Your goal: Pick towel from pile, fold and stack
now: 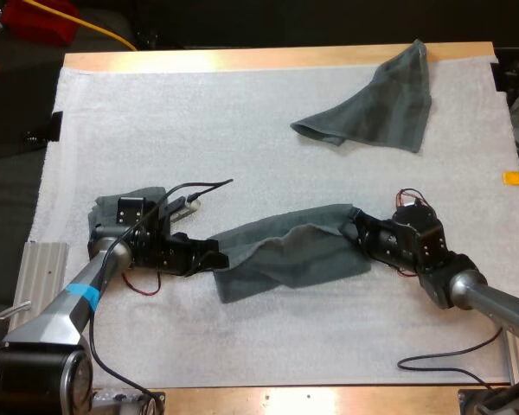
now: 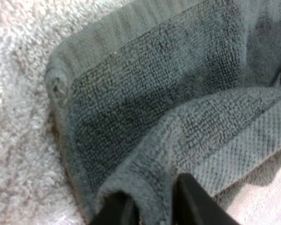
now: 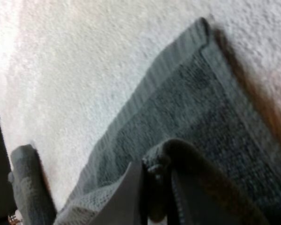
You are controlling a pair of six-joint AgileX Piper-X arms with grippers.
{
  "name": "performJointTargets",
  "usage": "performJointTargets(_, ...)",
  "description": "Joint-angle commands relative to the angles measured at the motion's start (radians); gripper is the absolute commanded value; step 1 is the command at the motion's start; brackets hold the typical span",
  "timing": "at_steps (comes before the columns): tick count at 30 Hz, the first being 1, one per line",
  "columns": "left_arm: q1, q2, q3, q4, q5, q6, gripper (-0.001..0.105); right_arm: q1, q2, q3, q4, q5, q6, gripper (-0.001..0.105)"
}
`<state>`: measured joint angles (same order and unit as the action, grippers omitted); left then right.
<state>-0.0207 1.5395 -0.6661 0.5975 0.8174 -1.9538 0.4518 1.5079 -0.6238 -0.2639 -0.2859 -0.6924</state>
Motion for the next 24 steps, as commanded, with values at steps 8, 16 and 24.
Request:
performJointTargets(8, 0.001, 0.0, -0.006, -0.044, 0.065, 0.0, 0.07, -0.007, 0.004, -0.006, -0.087, 0.028, -0.043, 0.018)
performJointTargets(16, 0.001, -0.054, -0.045, -0.048, 0.111, 0.006, 0.068, -0.007, 0.004, -0.006, -0.341, 0.013, -0.119, 0.068)
performJointTargets(24, 0.001, -0.217, -0.073, -0.046, 0.14, 0.01, 0.068, -0.007, -0.002, -0.006, -0.39, -0.074, -0.119, 0.068)
